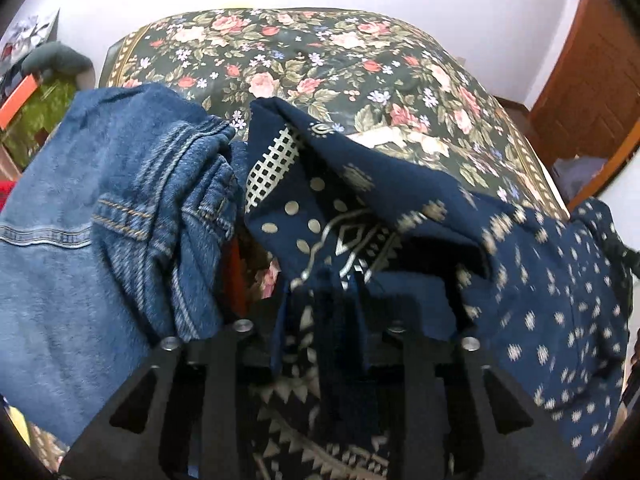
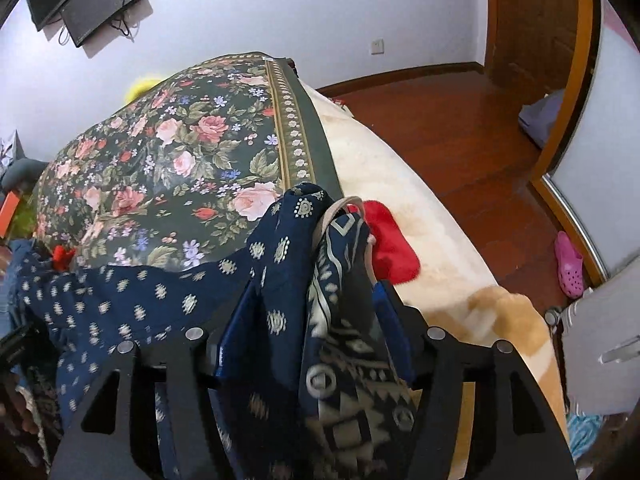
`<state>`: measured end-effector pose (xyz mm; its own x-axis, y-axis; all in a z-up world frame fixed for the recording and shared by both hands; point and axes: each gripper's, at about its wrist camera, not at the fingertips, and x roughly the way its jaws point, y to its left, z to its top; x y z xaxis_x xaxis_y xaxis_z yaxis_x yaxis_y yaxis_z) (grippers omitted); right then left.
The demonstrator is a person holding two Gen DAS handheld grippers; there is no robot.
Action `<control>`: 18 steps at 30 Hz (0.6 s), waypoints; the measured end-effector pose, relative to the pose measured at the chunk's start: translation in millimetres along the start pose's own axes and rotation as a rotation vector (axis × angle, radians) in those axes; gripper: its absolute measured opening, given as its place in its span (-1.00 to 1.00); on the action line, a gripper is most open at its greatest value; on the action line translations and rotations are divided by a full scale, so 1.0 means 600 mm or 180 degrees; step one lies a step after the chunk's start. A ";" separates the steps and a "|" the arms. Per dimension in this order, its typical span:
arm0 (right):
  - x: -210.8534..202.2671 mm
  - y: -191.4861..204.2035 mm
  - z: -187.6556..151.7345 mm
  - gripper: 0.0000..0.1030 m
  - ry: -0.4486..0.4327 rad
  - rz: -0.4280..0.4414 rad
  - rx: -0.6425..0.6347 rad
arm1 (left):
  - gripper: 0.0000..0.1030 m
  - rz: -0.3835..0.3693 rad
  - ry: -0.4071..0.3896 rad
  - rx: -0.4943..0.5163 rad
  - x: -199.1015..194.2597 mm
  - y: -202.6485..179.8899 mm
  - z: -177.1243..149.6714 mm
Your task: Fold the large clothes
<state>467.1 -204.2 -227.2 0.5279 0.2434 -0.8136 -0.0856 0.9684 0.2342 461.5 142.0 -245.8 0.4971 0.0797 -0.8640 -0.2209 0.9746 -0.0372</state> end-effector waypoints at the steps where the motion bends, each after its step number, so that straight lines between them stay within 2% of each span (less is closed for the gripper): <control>1: -0.006 0.000 0.001 0.26 0.0016 -0.0016 0.0014 | -0.30 -0.0028 0.0011 0.0010 -0.007 0.000 -0.002; 2: -0.015 0.001 0.002 0.28 0.0011 -0.0009 0.0022 | -0.17 -0.0056 0.0025 0.0018 -0.014 0.001 -0.005; 5: -0.049 0.008 -0.001 0.29 -0.0060 0.0011 -0.0023 | 0.03 -0.0105 0.0028 0.0036 -0.045 0.003 -0.016; 14: -0.166 0.038 -0.022 0.31 -0.0256 0.0102 -0.0138 | 0.13 -0.0174 -0.0102 0.0057 -0.169 0.029 -0.057; 18: -0.220 0.055 -0.048 0.41 -0.0350 0.0152 -0.0269 | 0.13 -0.0274 -0.0138 -0.0050 -0.216 0.054 -0.084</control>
<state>370.3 -202.6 -127.3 0.6105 0.2864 -0.7384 -0.1812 0.9581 0.2217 347.9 152.9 -160.4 0.5507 0.0051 -0.8347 -0.1888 0.9748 -0.1187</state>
